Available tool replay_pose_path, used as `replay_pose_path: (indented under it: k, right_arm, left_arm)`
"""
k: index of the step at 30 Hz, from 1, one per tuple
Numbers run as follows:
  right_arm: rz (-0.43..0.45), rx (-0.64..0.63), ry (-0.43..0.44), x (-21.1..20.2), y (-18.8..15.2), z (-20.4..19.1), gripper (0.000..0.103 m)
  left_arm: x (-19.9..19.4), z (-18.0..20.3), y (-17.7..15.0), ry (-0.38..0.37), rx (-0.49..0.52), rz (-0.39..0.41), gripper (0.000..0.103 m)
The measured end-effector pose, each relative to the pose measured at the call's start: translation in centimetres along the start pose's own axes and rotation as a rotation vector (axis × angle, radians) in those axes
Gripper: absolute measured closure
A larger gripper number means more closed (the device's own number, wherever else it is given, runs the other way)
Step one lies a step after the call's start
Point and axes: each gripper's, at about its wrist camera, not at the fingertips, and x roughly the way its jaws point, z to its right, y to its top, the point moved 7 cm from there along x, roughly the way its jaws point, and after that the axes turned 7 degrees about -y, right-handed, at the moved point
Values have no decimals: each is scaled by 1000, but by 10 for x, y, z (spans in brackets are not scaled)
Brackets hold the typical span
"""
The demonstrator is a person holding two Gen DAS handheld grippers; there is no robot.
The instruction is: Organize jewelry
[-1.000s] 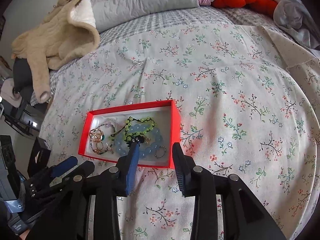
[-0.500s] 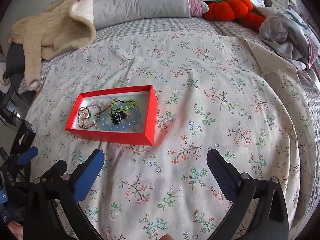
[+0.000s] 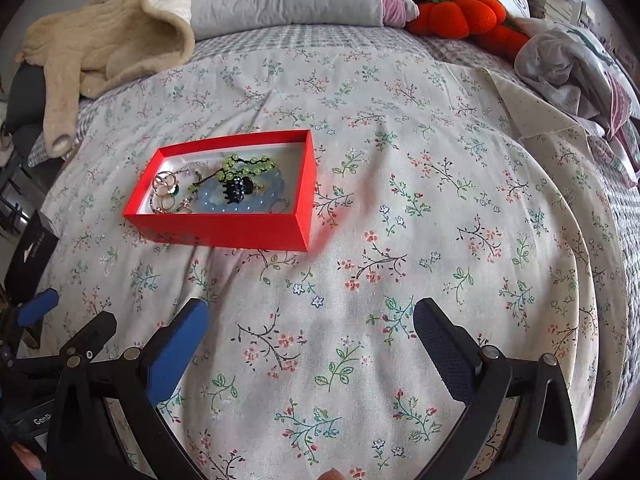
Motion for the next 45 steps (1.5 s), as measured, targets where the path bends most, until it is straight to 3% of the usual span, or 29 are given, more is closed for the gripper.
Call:
replay_pose_path:
  k: [45]
  right_arm:
    - [-17, -43, -14, 8, -1, -14, 0]
  left_arm:
    - [10, -1, 8, 52, 9, -2, 0]
